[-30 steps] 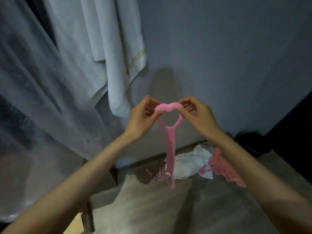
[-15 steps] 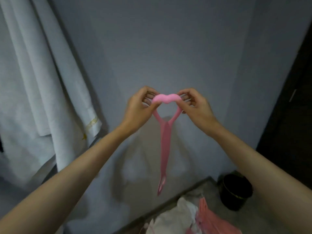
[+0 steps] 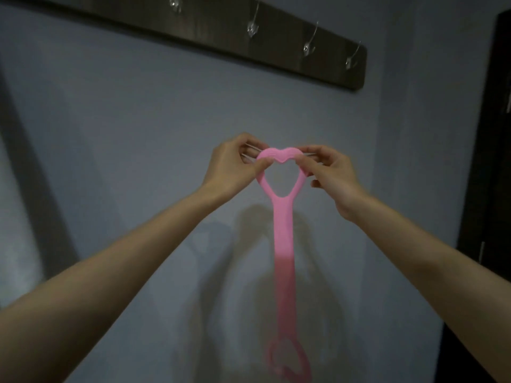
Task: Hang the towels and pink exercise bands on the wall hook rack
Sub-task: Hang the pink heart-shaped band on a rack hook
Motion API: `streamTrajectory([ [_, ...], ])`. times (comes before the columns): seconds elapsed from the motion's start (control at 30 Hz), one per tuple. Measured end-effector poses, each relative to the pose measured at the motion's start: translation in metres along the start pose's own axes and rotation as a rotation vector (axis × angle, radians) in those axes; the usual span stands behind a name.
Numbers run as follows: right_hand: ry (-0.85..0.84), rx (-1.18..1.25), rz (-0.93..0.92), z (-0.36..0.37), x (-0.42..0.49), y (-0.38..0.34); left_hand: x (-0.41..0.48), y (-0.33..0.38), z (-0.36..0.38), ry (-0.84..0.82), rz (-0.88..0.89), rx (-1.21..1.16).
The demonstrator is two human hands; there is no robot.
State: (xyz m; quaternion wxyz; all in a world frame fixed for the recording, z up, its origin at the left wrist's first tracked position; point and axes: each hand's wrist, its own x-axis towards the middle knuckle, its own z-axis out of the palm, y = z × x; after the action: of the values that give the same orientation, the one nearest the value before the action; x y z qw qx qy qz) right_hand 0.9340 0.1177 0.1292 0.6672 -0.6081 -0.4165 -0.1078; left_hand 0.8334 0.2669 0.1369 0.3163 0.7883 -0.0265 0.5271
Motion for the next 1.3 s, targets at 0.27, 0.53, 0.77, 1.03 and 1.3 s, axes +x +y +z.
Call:
streamTrajectory([
  [0.27, 0.085, -0.098, -0.136, -0.037, 0.107, -0.002, 0.110, -0.005, 0.047, 0.008, 0.160, 0.018],
  [0.53, 0.178, -0.094, -0.264, -0.047, 0.209, 0.012, 0.212, -0.025, 0.079, 0.001, 0.285, -0.007],
  [0.77, 0.251, -0.074, -0.340, -0.056, 0.278, 0.019, 0.286, -0.039, 0.109, -0.011, 0.287, -0.127],
  [1.03, 0.283, -0.024, -0.420, -0.060, 0.348, 0.031, 0.341, -0.055, 0.133, 0.021, 0.281, -0.166],
  [1.3, 0.322, 0.084, -0.502, -0.067, 0.414, 0.051, 0.387, -0.055, 0.158, 0.110, 0.291, -0.071],
])
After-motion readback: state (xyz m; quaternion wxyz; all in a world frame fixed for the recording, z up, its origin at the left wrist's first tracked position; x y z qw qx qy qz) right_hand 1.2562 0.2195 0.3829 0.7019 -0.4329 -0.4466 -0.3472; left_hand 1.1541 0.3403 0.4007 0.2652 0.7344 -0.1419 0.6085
